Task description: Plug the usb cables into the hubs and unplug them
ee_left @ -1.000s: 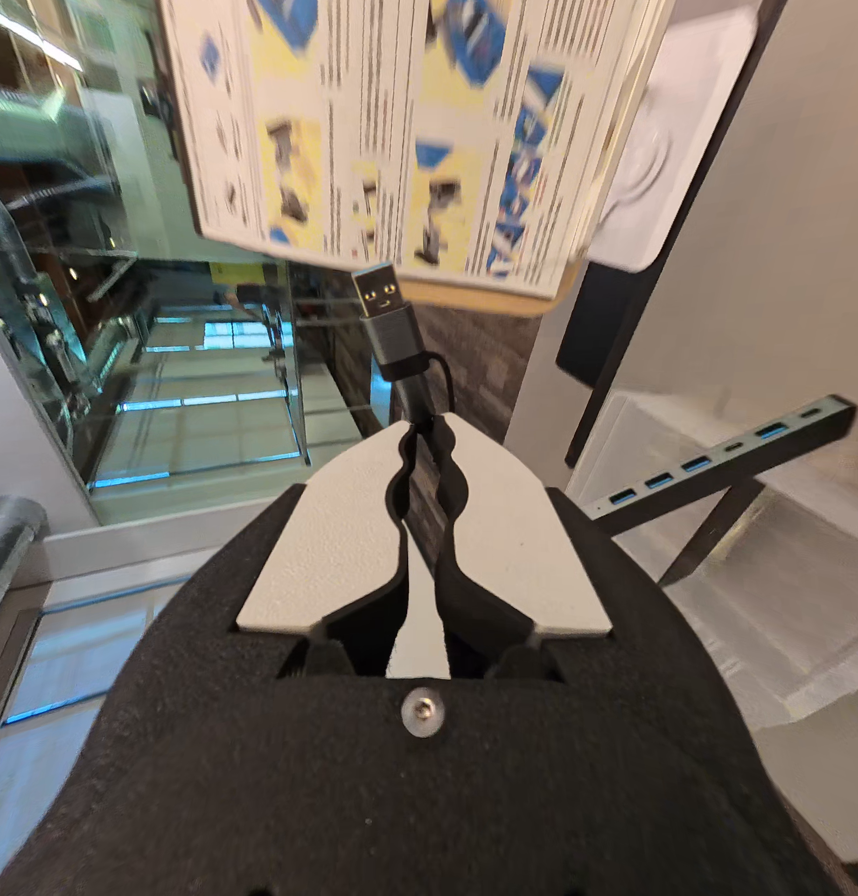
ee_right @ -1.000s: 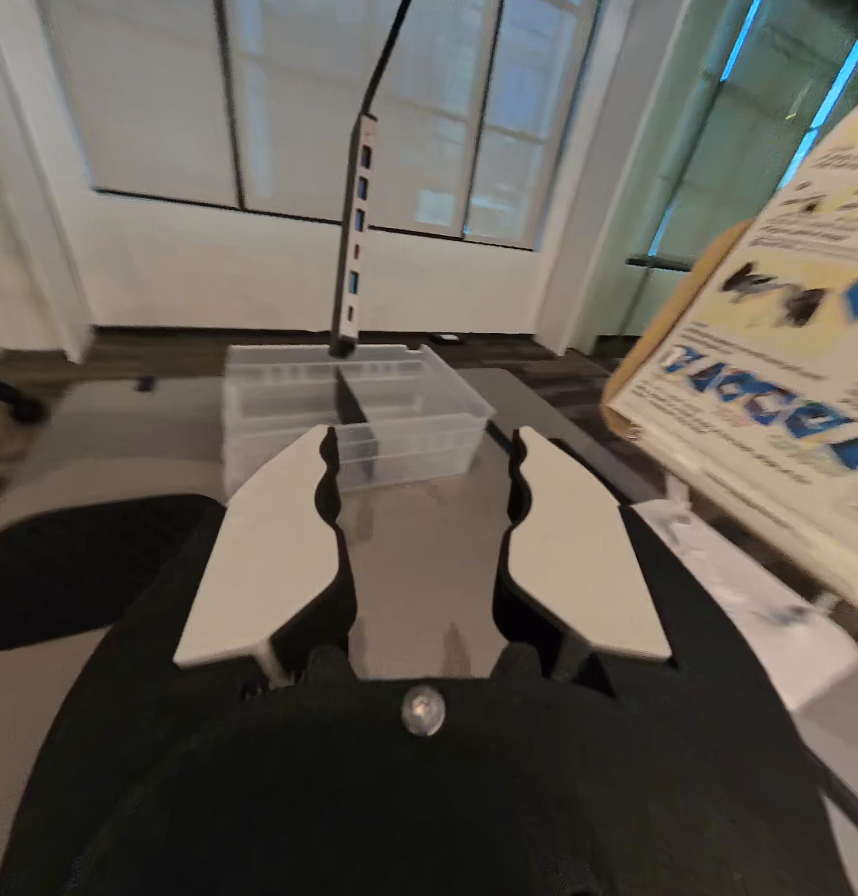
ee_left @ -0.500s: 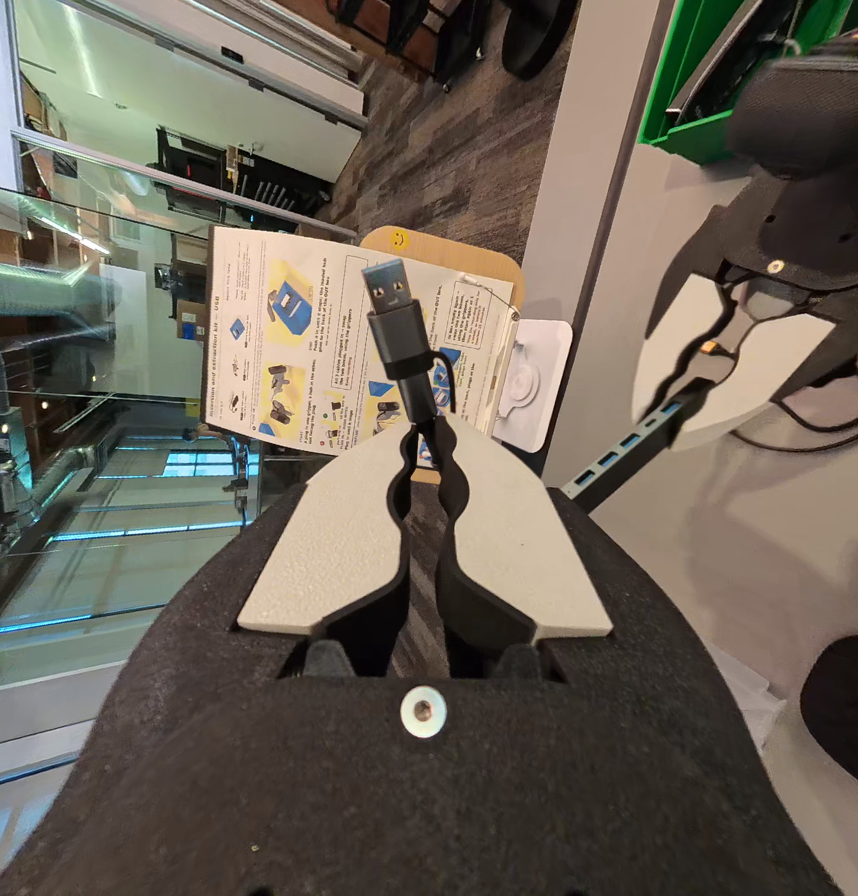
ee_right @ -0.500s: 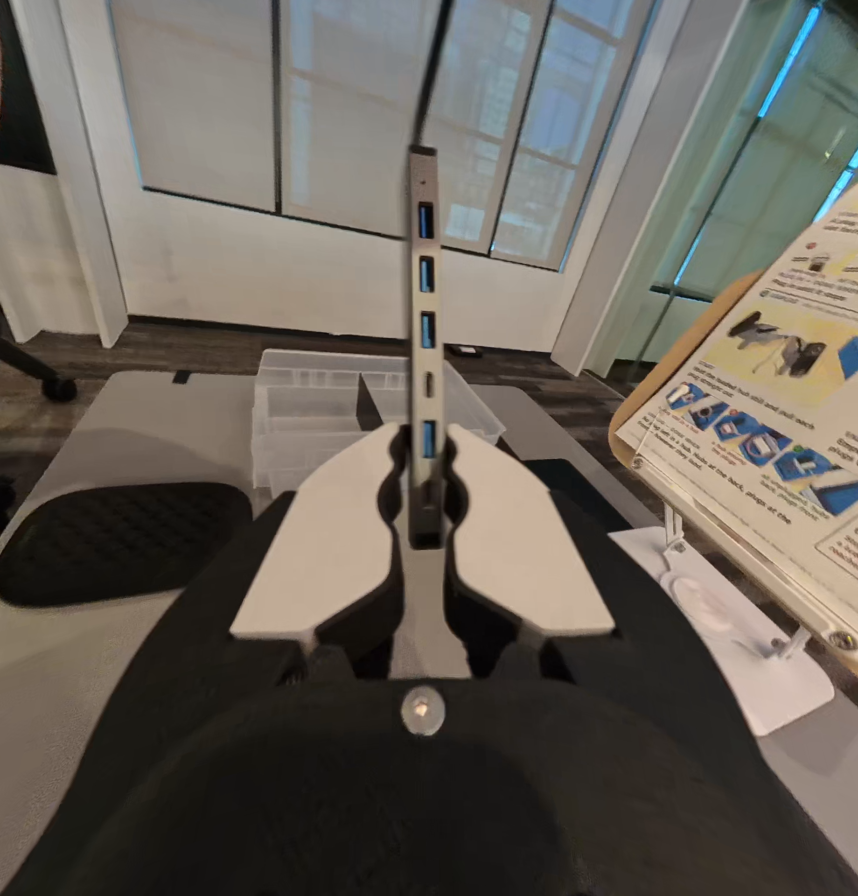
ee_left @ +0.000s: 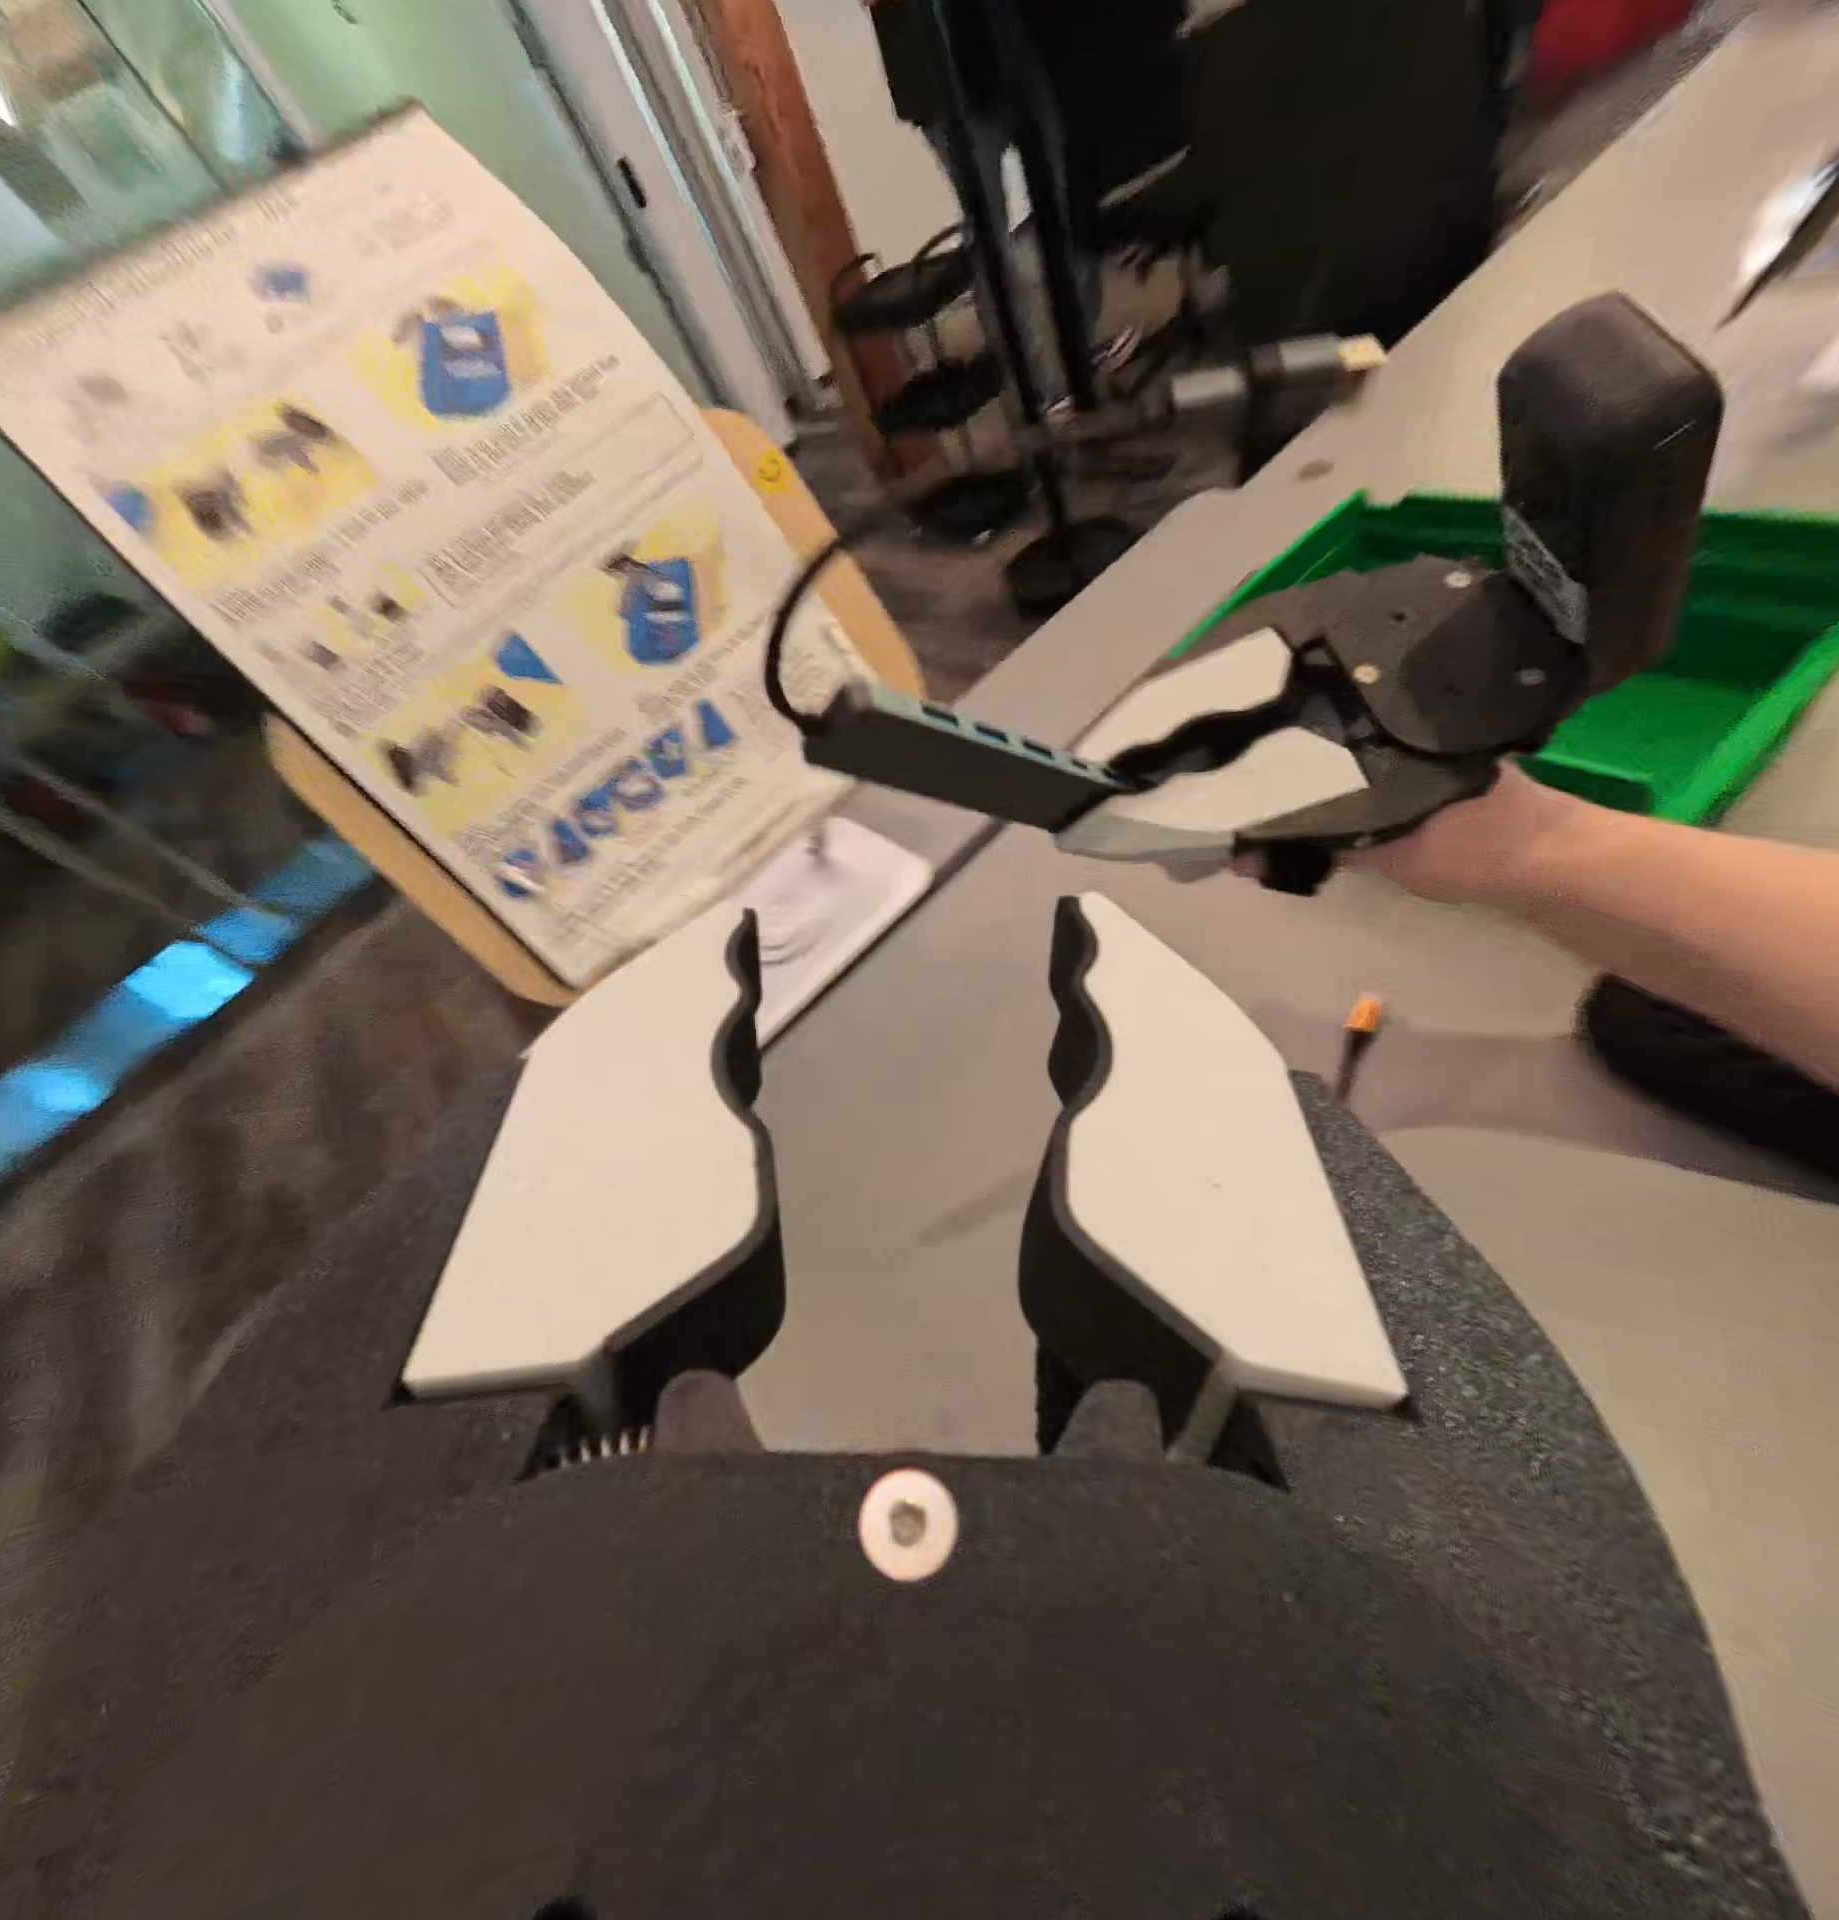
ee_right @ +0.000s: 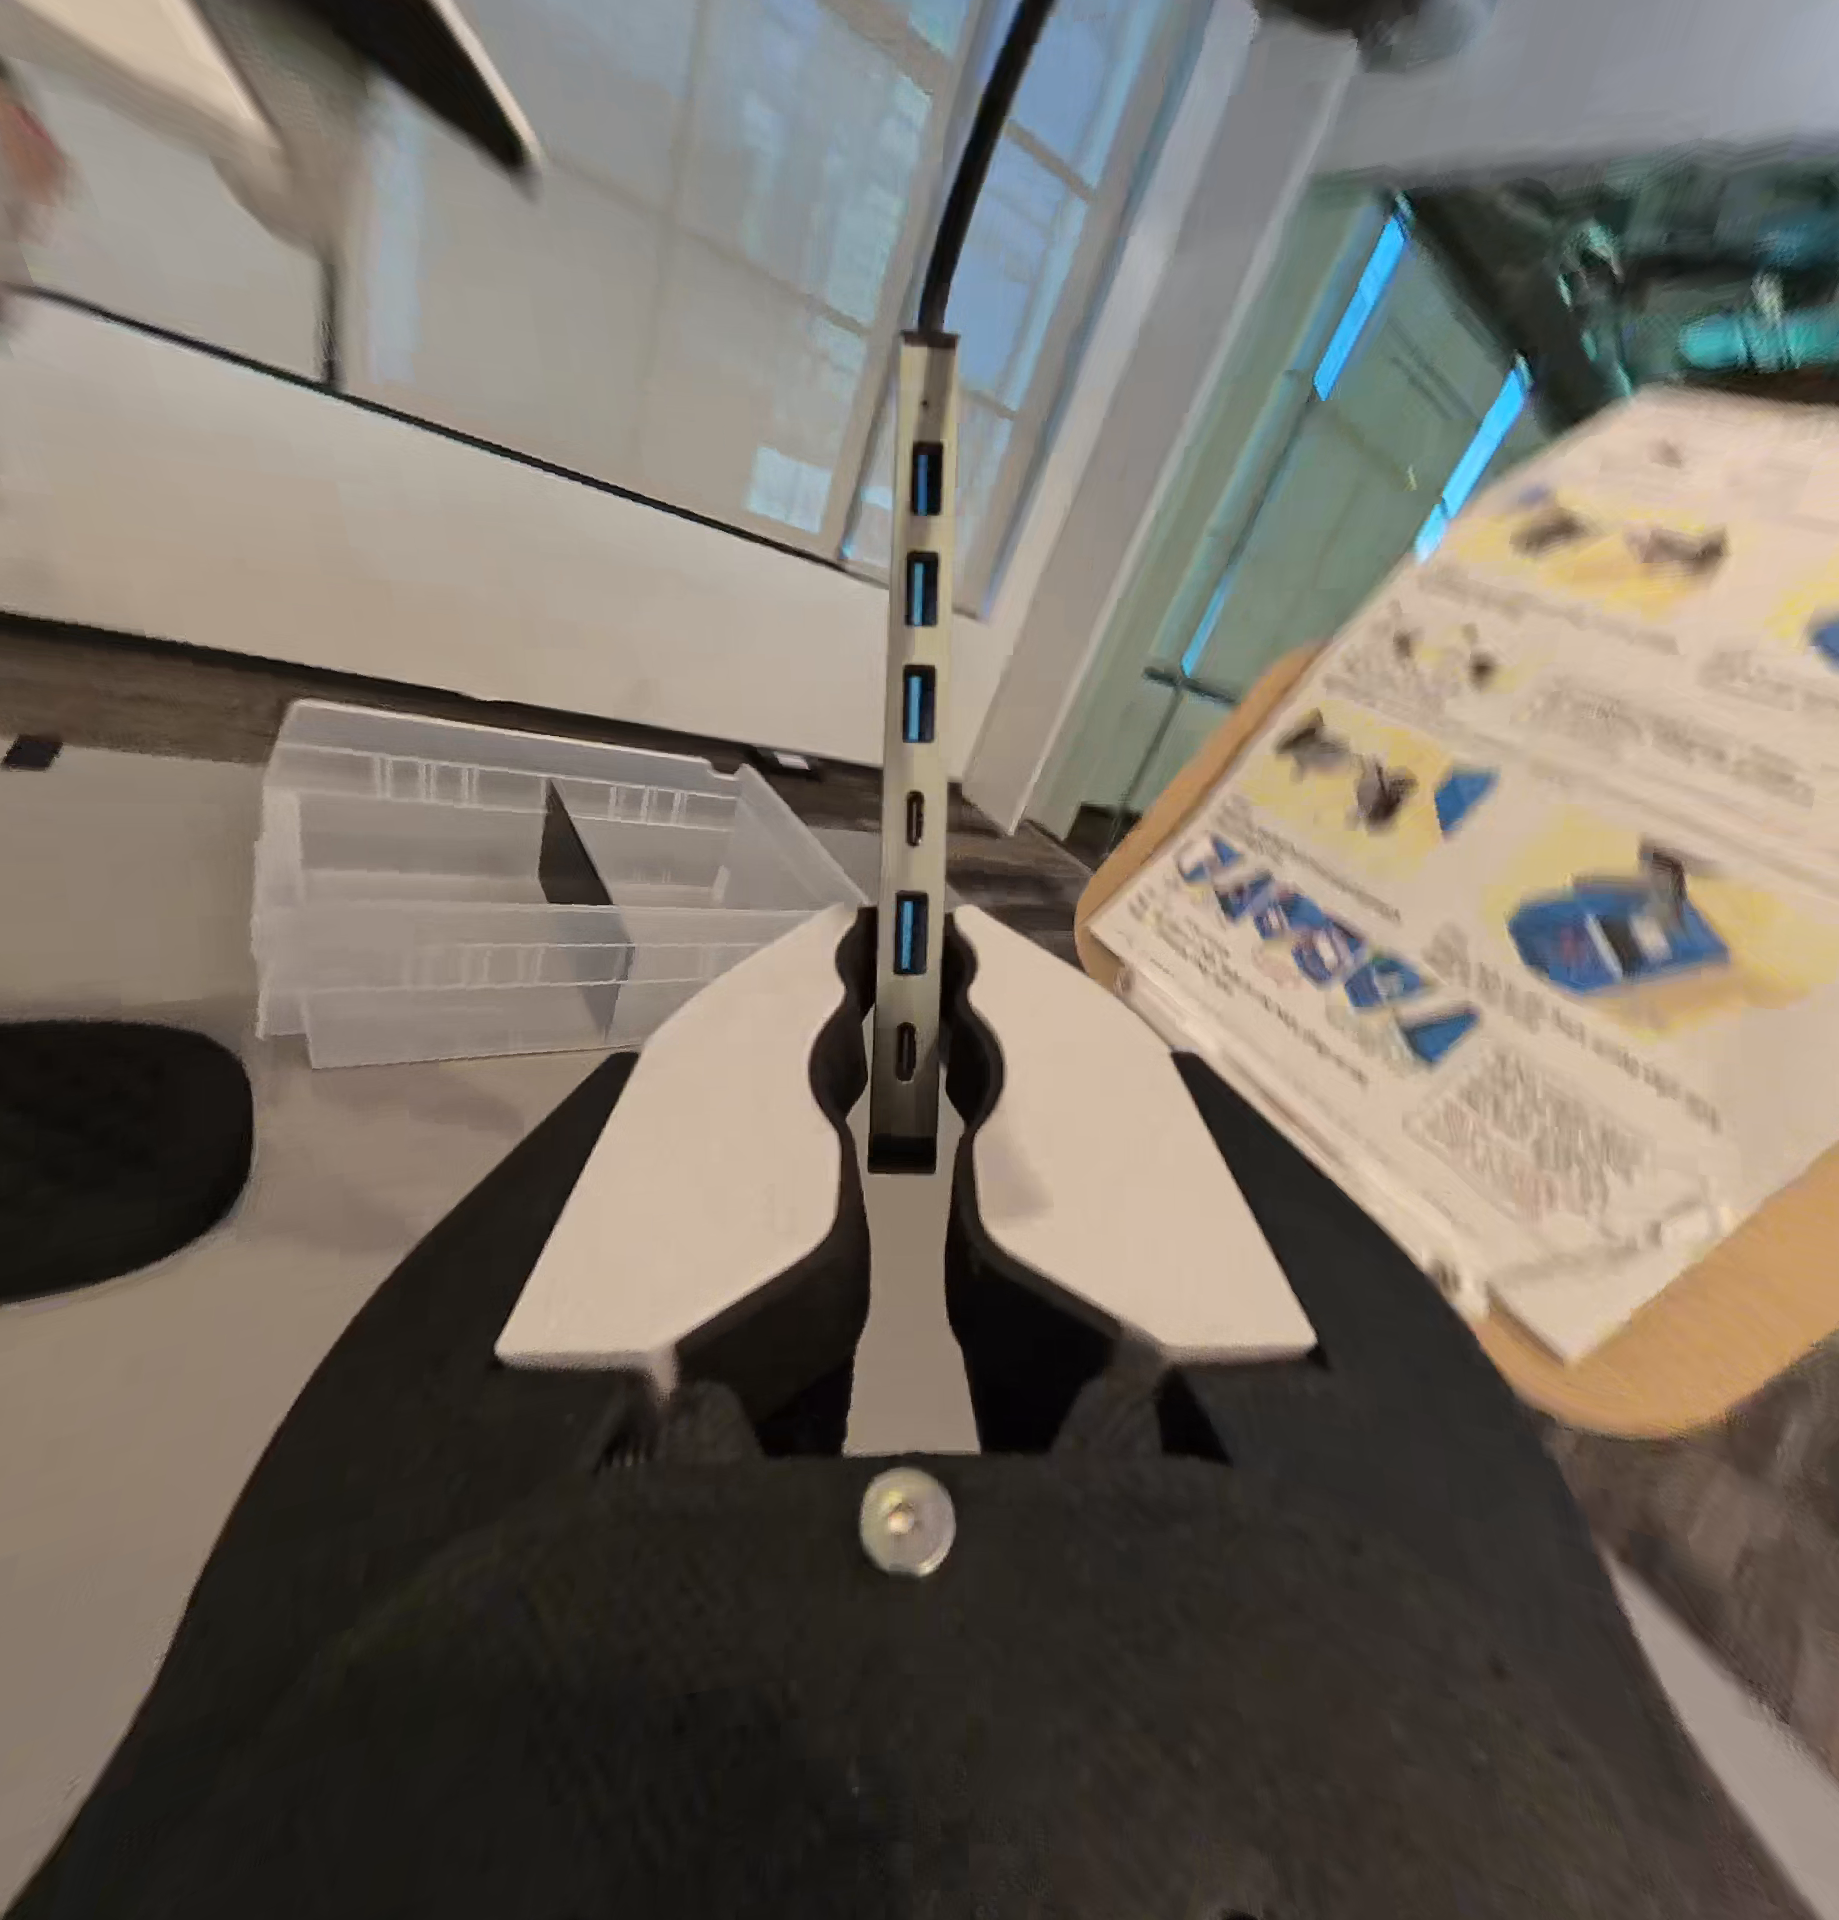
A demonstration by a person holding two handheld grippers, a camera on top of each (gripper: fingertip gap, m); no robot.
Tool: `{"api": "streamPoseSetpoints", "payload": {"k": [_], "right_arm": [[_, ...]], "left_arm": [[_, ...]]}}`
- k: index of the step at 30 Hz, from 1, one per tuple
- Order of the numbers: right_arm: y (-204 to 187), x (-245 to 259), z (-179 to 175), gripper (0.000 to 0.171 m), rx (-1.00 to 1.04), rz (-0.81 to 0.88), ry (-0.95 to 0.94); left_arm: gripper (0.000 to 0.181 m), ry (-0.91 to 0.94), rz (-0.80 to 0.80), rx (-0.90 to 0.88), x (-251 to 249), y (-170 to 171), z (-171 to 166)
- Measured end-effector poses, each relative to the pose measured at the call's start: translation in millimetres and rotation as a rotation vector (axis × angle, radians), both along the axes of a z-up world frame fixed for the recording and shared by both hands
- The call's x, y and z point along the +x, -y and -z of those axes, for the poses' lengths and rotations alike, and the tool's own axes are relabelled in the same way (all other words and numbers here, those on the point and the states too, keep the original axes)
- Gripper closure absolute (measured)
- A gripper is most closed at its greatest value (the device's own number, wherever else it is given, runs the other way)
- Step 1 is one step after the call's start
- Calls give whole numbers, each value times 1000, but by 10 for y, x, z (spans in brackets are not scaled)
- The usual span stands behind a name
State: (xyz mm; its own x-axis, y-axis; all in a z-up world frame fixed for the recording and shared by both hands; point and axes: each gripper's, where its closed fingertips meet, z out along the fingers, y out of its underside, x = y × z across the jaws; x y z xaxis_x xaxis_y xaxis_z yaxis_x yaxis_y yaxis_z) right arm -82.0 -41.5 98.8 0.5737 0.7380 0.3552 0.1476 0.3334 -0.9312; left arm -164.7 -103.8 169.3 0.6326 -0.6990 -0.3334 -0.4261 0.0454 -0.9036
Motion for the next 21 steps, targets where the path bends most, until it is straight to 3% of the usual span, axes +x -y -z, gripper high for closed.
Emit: {"api": "streamPoseSetpoints", "payload": {"k": [1, 7, 12, 15, 17, 21], "right_arm": [[103, -41, -21, 160, 75, -53, 20], [250, -45, -27, 160, 347, 9, 181], [433, -187, 320, 160, 466, -81, 375], [600, -296, 787, 160, 463, -133, 545], [679, -294, 1104, 160, 563, -93, 697], [752, -308, 1434, 159, 614, -93, 777]], "left_arm": [[129, 54, 9, -53, -73, -8, 162], [123, 464, 256, -399, -116, 43, 644], [128, 523, 173, -406, -421, -8, 790], [126, 452, 98, -417, -627, 13, 983], [118, 337, 86, -438, -595, 56, 1187], [115, 101, 248, -574, -80, 270, 1667]]}}
